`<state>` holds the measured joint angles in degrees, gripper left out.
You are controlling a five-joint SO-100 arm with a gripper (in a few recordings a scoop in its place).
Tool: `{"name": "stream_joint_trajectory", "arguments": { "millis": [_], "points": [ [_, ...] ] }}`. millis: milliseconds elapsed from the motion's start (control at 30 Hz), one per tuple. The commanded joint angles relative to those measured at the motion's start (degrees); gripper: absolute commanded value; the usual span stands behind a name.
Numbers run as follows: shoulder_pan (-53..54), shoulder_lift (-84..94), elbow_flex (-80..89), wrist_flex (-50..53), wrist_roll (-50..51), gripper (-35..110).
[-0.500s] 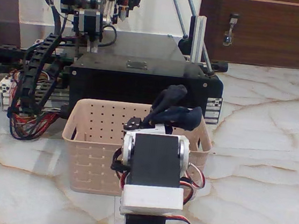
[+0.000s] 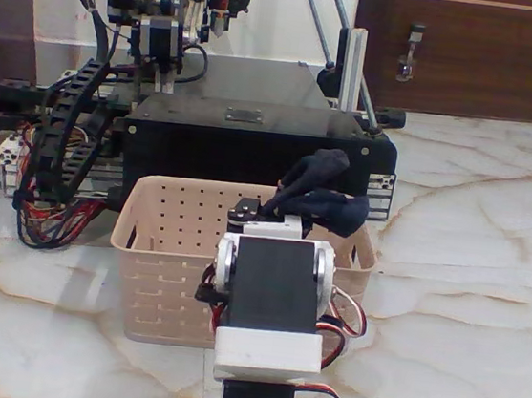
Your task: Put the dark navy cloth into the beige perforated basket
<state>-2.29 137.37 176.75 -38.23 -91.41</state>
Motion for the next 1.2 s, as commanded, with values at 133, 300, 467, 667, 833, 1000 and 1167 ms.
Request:
{"name": "stream_joint_trajectory", "arguments": {
  "millis": [133, 300, 467, 667, 833, 1000, 1167],
  "points": [
    [-0.18, 1.14, -0.62, -0.97, -0.53, 0],
    [-0.97, 0.62, -5.01, 0.79, 1.14, 0],
    [-2.02, -1.85, -13.45, 6.77, 5.1, 0],
    [-3.6, -3.96, -21.09, 11.07, 11.87, 0],
    [-4.75, -8.61, -27.51, 11.07, 16.26, 0],
    [-5.89, -12.22, -34.72, 13.1, 23.55, 0],
    [-7.12, -16.61, -44.21, 17.05, 32.34, 0]
  ]
}}
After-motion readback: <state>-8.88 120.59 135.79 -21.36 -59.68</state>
